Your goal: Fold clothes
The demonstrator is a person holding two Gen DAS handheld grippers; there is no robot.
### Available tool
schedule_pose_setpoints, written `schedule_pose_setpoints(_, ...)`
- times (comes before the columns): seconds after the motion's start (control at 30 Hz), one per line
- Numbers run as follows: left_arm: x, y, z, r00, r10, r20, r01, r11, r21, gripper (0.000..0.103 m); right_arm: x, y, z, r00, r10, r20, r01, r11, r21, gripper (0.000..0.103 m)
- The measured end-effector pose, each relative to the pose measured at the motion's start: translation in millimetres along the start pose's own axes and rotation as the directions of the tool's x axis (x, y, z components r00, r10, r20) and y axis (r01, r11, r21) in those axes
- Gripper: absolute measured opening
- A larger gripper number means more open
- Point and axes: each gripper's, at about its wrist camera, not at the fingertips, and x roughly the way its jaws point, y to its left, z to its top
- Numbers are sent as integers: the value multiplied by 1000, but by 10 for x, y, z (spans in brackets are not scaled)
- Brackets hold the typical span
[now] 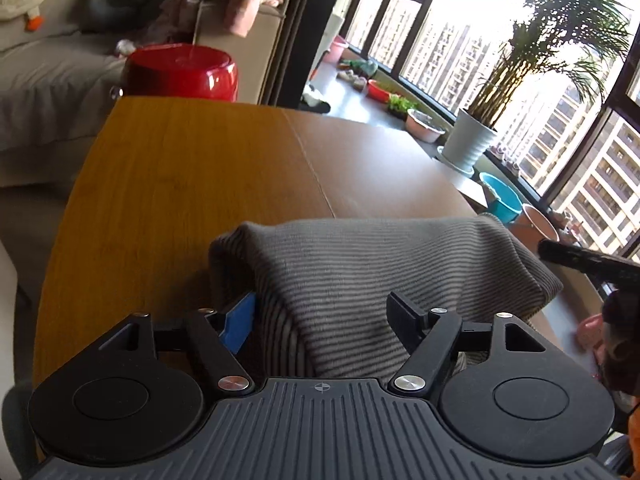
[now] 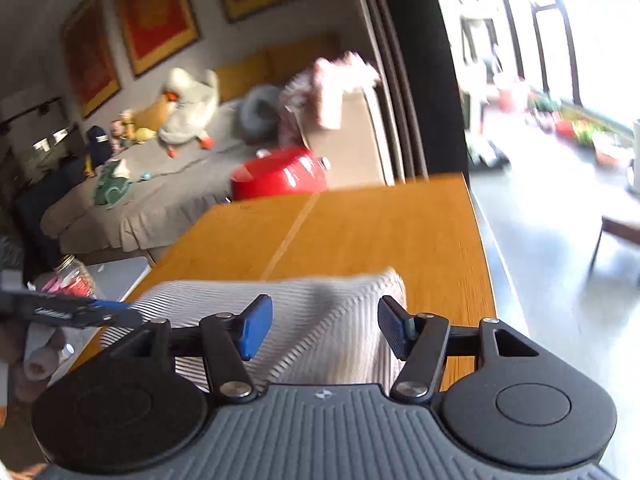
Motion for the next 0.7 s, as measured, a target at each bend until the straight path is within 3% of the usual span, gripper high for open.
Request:
schedule_pose_setpoints(0.1, 191, 91, -60, 997, -40, -63, 36, 997, -65, 75, 264, -23, -190, 997, 5, -81, -3, 999, 33, 55)
schedule_pose_setpoints(0.17, 320, 147, -70, 995, -59, -76, 52, 995, -89, 70, 361, 35, -286, 996, 28, -85, -28, 1000, 1, 37)
schedule_pose_setpoints(0.27, 499, 187, 78, 996, -75, -45, 71, 994, -80, 50, 518, 52, -235, 998, 37, -57, -40, 998, -49, 30)
schedule_pose_setpoints(0.4, 842, 244, 457, 999, -44, 13, 45, 997, -63, 39, 907, 32, 9, 1000, -7, -8, 6, 994, -112, 28)
schedule_pose_setpoints(0.5, 971, 284, 805, 998, -14, 57, 20, 994, -108, 28, 1170, -74, 327, 999, -31, 26, 33, 997, -76, 23)
schedule_pose_setpoints(0.6, 760, 179, 849, 995, -36, 97, 43, 997, -71, 27, 1105, -105, 527, 997, 6, 71, -2, 999, -53, 20)
schedule_pose_setpoints(0.7, 549, 85, 743, 992, -65, 110, 70, 997, -42, 27, 868, -90, 511, 994, 49, 99, -42, 997, -71, 20)
